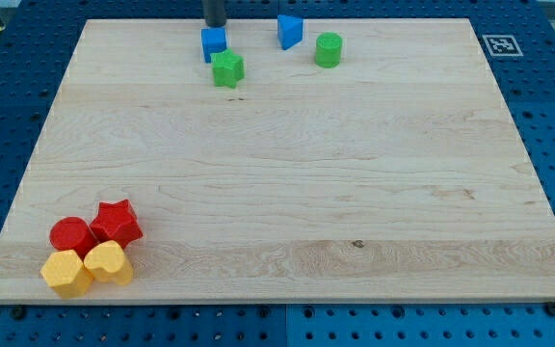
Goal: Nudge the blue triangle a bit right
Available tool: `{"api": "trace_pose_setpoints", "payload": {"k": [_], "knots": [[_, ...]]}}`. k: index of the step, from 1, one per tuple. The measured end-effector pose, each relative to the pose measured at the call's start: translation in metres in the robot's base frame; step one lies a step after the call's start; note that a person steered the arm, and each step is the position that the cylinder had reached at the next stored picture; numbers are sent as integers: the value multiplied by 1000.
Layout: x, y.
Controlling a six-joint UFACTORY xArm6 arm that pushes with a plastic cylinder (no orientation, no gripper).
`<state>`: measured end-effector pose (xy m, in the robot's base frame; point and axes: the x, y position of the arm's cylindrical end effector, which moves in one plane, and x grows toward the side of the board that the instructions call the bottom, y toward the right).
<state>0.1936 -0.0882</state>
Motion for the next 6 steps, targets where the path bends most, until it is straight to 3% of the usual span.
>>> {"api": "trace_pose_setpoints", "payload": {"k": [2,6], "knots": [[9,80],[25,67]]}}
